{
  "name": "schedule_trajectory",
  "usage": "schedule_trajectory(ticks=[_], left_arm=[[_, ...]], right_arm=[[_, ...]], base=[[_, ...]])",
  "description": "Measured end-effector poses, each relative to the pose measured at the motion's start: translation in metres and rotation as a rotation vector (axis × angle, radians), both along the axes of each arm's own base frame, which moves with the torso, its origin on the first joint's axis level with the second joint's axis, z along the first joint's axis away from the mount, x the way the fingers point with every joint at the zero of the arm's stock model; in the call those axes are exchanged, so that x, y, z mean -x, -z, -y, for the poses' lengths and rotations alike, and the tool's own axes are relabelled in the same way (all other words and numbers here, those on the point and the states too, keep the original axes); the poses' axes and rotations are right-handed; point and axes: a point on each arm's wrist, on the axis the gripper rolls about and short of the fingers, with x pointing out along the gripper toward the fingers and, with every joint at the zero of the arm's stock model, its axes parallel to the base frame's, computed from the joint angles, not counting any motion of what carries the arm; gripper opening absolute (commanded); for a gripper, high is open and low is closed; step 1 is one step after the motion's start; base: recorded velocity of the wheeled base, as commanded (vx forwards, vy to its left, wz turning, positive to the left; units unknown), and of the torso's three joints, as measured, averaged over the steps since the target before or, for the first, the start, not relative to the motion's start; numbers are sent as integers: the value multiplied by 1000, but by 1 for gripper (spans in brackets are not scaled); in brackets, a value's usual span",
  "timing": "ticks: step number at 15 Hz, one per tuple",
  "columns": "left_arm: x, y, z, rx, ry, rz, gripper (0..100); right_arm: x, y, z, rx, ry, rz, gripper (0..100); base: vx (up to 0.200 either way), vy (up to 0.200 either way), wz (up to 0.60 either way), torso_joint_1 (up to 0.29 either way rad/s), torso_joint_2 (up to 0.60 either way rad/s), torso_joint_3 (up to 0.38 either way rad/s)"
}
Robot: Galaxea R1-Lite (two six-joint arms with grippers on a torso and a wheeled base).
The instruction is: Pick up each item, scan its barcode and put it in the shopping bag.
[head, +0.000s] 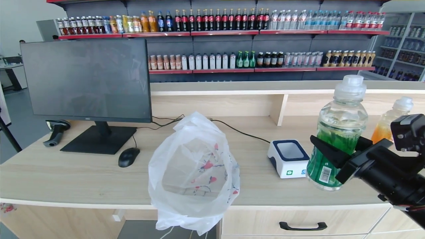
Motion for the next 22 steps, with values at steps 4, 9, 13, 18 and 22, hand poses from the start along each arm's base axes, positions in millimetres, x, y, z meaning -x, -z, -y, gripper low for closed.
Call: schedule_trajectory(ticks=[4,9,13,18,22], left_arm=[[0,0,0,-2,0,1,100],[0,0,0,-7,2,0,100],[0,0,0,-6,1,1,100],[0,0,0,-6,2,1,100],[0,0,0,-6,2,1,100]], right_arm=[[-1,-1,2,15,14,13,0],[-6,-5,0,9,9,30,0],[-14,-10,-4,24,-6,56,0],[-21,-15,-7,142,14,148,0],[-27,-31,-13,292,58,317,0]], base=[[0,0,0,0,0,0],[80,0,0,1,2,4],[100,0,0,-4,1,1],[0,0,0,0,0,0],[0,0,0,0,0,0]])
